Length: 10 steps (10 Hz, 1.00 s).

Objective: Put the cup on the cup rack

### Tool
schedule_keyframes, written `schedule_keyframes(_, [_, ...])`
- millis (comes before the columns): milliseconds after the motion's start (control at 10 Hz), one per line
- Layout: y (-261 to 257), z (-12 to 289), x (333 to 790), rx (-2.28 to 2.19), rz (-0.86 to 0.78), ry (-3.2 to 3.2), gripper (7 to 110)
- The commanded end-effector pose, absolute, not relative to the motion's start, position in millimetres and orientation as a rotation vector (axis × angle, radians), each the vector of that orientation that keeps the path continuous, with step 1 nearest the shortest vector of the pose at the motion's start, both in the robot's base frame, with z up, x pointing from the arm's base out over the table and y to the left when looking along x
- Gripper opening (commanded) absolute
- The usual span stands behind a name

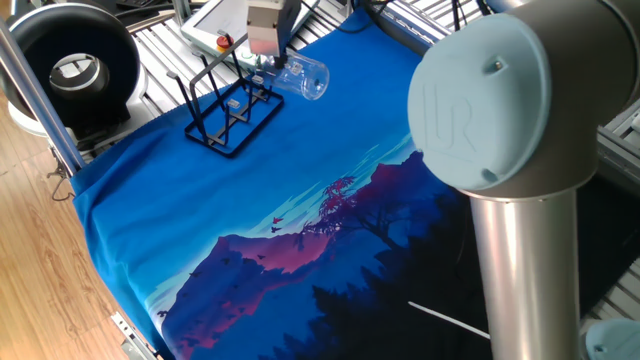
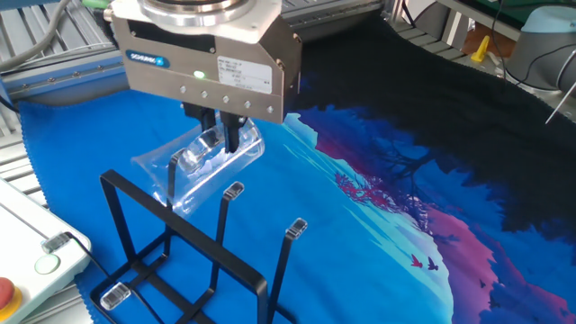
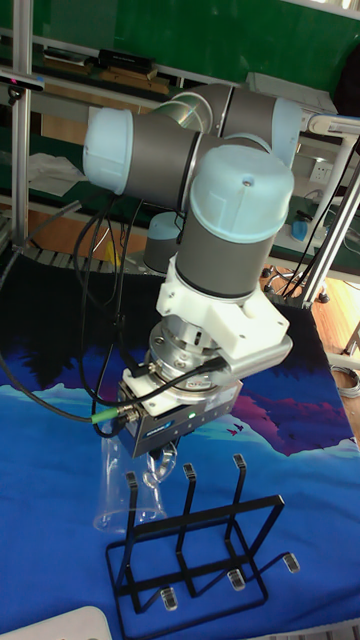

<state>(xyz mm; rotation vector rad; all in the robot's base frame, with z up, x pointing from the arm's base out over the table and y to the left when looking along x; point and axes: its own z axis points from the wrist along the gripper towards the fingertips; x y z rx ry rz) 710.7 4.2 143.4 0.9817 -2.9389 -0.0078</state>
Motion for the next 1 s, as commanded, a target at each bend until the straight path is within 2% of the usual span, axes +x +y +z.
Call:
schedule_keyframes(0, [17.0,142.3,732.0,1.050,-0.004,-2.959,7])
schedule_keyframes(400, [11.7,137.6,744.6,1.167,0.043,-2.946,7])
schedule_keyframes(900, [11.3,140.1,735.1,1.128,0.049,-2.927,7])
